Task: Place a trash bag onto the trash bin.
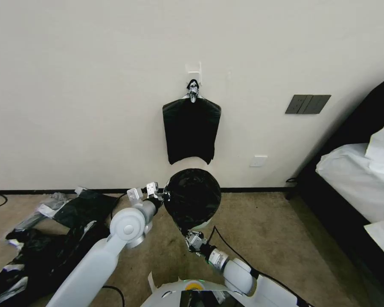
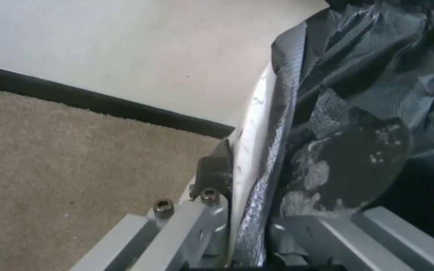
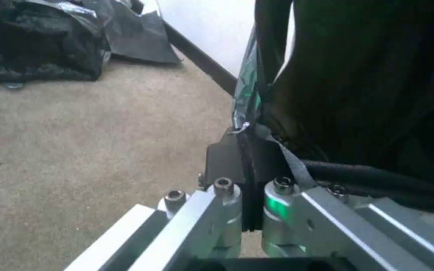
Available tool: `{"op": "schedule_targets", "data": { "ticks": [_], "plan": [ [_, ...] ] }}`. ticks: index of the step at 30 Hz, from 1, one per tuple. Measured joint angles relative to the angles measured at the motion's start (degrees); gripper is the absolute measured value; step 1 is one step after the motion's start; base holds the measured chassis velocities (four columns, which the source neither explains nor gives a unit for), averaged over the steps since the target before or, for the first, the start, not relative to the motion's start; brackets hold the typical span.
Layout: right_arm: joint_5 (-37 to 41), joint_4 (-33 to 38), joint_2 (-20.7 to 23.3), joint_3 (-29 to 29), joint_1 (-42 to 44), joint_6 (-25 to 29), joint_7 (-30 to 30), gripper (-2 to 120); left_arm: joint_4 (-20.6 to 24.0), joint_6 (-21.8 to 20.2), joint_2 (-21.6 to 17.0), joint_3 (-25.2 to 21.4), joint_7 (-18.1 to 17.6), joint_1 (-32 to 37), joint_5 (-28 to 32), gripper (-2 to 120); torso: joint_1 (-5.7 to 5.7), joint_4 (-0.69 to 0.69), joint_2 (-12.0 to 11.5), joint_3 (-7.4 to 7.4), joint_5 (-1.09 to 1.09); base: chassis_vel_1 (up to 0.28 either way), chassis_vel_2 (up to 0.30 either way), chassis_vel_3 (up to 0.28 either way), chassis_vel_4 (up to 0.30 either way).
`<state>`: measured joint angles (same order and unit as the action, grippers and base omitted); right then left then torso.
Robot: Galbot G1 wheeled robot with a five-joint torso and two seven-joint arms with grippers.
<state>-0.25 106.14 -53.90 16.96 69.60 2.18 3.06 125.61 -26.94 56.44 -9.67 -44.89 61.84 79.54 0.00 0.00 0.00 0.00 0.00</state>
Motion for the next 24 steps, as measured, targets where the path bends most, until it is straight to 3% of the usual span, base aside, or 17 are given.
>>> {"op": "schedule_targets", "data": {
  "ticks": [2,5,8,11,16,18,20,23,24],
  "plan": [
    [0.0,0.61,0.25,-0.32,0.55,0.08,0.06,2,-0.42,0.0,-0.01,0.0,0.15,-0.06,-0.43,2,0.0,0.0,0.0,0.0,-0.01,0.0,0.0,0.0,0.0],
    [-0.02,2.93,1.51,-1.82,2.97,0.93,0.06,16,-2.07,0.26,0.12,0.0,0.33,-0.66,-1.07,2,0.0,0.0,0.0,0.0,0.0,0.0,0.0,0.0,0.0],
    [-0.12,4.31,2.47,-2.86,4.59,1.49,0.02,23,-3.11,0.45,0.23,0.0,0.34,-1.12,-1.28,2,0.0,0.0,0.0,0.0,-0.01,0.0,0.0,0.0,0.0],
    [-0.28,7.35,4.65,-5.77,8.69,3.39,-0.02,40,-4.56,0.85,0.35,0.01,0.37,-1.83,-1.48,2,0.0,-0.02,0.0,0.0,-0.01,0.0,0.0,0.0,0.0],
    [-0.41,10.21,6.51,-7.95,11.78,5.26,0.1,52,-5.06,1.28,0.34,0.04,0.74,-2.07,-2.36,2,0.0,-0.01,0.0,0.0,0.0,0.0,0.0,0.0,0.0],
    [0.5,14.11,8.06,-9.58,13.94,5.3,0.62,61,-5.55,2.2,0.26,0.31,1.83,-1.66,-6.04,2,0.0,-0.02,0.0,0.0,0.0,0.0,0.0,0.0,0.0],
    [4.49,19.26,9.61,-10.65,15.33,2.25,2.22,73,-5.71,3.19,0.2,0.79,2.77,-0.56,-10.46,2,0.0,0.0,0.0,0.0,-0.01,0.0,0.0,0.0,0.0],
    [9.87,23.59,10.83,-11.1,15.21,-2.02,4.23,80,-5.43,3.59,0.17,1.38,3.44,0.78,-13.46,2,0.0,0.0,0.0,0.0,-0.01,0.0,0.0,0.0,0.0],
    [12.68,25.34,11.24,-11.18,14.62,-4.0,5.27,76,-5.2,3.72,0.19,1.65,3.71,1.37,-14.71,2,0.0,-0.01,0.0,0.0,-0.01,0.0,0.0,0.0,0.0]
  ]
}}
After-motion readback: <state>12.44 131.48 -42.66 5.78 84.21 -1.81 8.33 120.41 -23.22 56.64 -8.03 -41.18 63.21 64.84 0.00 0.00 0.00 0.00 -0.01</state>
